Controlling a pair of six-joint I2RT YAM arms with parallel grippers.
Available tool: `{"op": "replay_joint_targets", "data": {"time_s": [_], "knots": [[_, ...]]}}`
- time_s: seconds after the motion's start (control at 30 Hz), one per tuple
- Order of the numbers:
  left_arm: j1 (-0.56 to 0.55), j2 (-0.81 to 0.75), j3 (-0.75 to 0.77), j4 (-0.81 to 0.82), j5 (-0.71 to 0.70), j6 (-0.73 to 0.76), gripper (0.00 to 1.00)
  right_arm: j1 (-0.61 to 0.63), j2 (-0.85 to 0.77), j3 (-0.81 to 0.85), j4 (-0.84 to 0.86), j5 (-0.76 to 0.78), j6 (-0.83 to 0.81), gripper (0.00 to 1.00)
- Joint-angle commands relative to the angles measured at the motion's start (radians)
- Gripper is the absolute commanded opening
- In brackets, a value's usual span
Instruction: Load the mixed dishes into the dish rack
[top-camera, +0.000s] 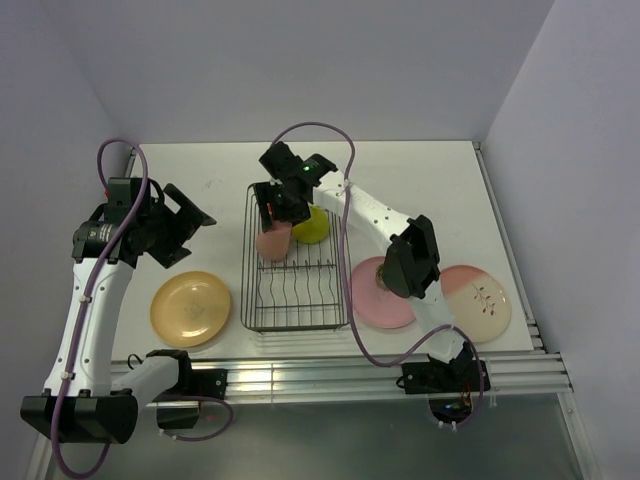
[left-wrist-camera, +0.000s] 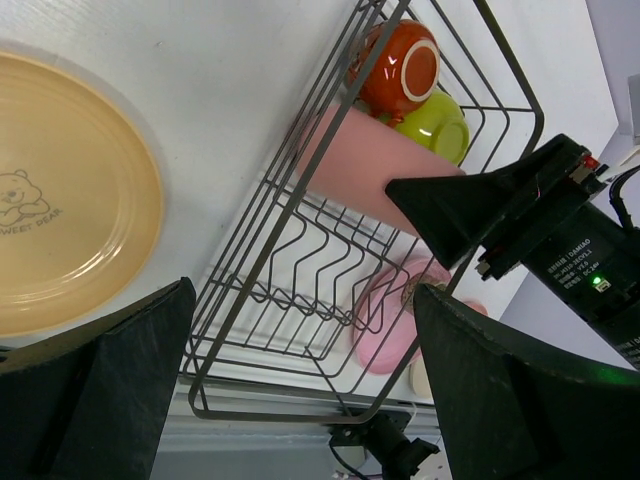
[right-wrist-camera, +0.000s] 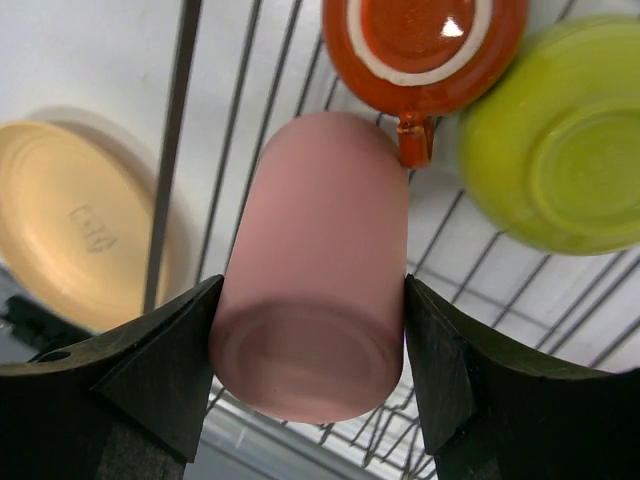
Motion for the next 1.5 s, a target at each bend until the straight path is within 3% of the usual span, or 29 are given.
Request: {"op": "replay_joint_targets", "data": {"time_s": [0.0,0.2,0.47,0.87,1.1,1.47], "knots": [[0.001,-0.003,0.000,0.011,0.020,0.020,0.97,0.008,0.006,0.031,0.012,0.154,-0.044,0.00],[0.001,-0.002,-0.001,0.011,0.027,0.017,0.96,0.022,-0.008,0.030,0.040,0.283,-0.079,0.00],[0.001,-0.013,-0.012,0.002,0.035,0.015,0.96,0.035,0.049,0.065,0.046,0.176,-0.097,0.00],[0.001,-0.025,-0.036,0.005,0.043,0.009,0.96,0.077,0.090,0.128,0.029,0.168,-0.120,0.00],[0.001,-0.028,-0.024,-0.008,0.037,0.015,0.97,0.077,0.088,0.114,0.021,0.211,-0.127,0.99],[-0.003,-0.039,0.059,-0.005,0.050,0.025,0.96,0.057,-0.076,0.103,0.017,0.250,-0.081,1.00]]}}
